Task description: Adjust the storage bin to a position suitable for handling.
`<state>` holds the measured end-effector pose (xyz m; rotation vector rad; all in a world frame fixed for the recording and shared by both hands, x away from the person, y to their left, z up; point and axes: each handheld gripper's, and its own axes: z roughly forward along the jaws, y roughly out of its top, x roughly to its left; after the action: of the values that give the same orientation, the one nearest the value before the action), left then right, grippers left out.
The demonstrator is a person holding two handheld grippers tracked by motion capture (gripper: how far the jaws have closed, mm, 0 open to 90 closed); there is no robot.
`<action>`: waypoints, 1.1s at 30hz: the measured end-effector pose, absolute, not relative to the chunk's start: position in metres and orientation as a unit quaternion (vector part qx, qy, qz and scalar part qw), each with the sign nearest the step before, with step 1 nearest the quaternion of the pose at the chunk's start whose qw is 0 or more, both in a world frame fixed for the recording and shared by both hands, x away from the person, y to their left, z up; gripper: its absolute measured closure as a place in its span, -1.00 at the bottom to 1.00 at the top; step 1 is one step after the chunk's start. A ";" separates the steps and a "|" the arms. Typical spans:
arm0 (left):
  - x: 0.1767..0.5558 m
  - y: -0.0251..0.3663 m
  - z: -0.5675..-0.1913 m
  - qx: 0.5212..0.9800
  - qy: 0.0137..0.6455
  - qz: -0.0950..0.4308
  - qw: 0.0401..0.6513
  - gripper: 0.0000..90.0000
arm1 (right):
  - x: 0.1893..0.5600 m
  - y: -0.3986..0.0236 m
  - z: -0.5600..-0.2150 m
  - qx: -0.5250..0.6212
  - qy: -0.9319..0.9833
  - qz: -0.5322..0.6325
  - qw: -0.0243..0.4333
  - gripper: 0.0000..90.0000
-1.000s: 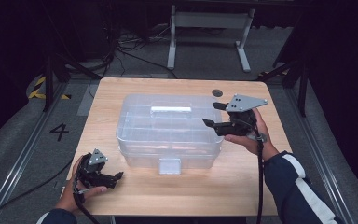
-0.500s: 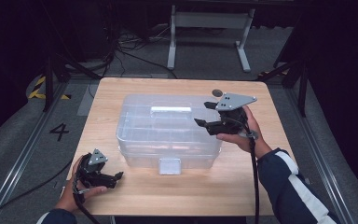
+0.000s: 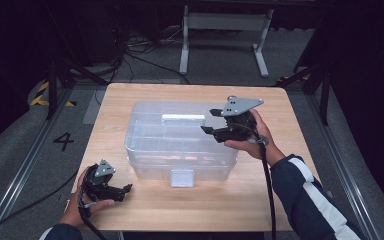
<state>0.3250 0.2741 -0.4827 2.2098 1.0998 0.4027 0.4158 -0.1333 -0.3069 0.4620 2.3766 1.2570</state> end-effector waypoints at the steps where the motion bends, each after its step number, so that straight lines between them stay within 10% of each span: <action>1: 0.325 0.274 -0.483 0.839 0.417 0.153 0.315 -0.99 | 0.417 -0.132 -0.307 0.164 0.853 0.451 0.203 -0.06; 28: 0.327 0.274 -0.481 0.846 0.406 0.151 0.311 -0.96 | 0.421 -0.115 -0.305 0.155 0.863 0.433 0.211 0.65; 33: 0.325 0.275 -0.478 0.834 0.419 0.156 0.322 -0.58 | 0.423 -0.115 -0.303 0.155 0.863 0.433 0.211 0.64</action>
<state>0.3247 0.2755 -0.4782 2.1907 1.1010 0.4100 0.4226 -0.1151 -0.3034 0.4315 2.3966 1.2023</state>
